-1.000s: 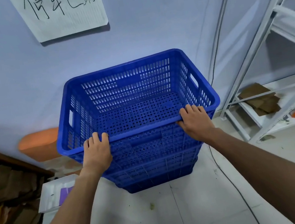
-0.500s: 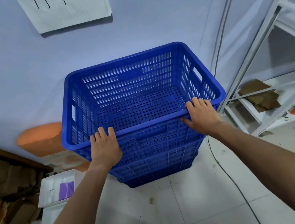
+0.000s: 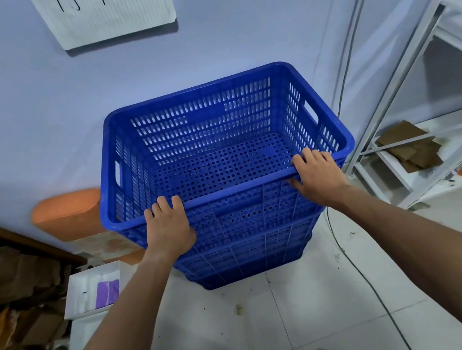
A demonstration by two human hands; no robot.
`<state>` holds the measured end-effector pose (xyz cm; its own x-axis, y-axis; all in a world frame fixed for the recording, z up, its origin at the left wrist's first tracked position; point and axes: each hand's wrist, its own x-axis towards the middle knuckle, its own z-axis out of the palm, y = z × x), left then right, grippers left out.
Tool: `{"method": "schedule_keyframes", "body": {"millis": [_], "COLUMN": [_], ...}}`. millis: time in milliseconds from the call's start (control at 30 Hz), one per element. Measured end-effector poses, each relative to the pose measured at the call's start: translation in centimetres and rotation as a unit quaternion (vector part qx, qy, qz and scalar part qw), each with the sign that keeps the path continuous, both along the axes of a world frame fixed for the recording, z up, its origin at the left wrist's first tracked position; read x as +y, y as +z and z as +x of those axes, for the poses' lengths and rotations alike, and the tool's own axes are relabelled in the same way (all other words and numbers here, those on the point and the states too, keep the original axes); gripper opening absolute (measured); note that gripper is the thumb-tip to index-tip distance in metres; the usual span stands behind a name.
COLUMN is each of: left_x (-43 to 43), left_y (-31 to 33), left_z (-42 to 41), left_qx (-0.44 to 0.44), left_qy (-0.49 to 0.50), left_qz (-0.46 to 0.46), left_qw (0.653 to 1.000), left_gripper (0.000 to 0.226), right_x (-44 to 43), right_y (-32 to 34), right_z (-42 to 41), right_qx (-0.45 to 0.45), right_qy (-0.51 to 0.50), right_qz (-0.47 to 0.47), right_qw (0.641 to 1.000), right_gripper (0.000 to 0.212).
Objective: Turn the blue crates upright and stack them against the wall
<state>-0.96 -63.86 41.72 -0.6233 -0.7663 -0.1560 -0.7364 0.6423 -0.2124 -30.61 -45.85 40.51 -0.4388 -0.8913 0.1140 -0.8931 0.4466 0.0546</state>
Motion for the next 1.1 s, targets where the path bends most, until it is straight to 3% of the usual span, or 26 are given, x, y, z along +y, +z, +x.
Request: {"method": "schedule_keyframes", "body": {"millis": [433,833,1100], "left_x": [-0.4,-1.1,-0.5], "left_y": [0.3,0.9,0.7], "left_z": [-0.5,0.0,-0.4], "left_qx": [-0.007,0.003,0.054], "left_qy": [0.010,-0.007,0.027], "left_qz": [0.015,0.055,0.060], "left_qw": [1.000,0.998,0.996], "left_gripper": [0.084,0.089,0.080], "right_x": [-0.4,-0.1,0.4], "right_y": [-0.1,-0.2,-0.1], "right_z": [0.3,0.8,0.2], "right_qx": [0.011,-0.004,-0.044], "right_qy": [-0.023,-0.023,0.006], "right_qz": [0.028,0.037,-0.026], "right_qw": [0.999,0.999,0.999], "right_gripper": [0.028,0.037,0.078]}}
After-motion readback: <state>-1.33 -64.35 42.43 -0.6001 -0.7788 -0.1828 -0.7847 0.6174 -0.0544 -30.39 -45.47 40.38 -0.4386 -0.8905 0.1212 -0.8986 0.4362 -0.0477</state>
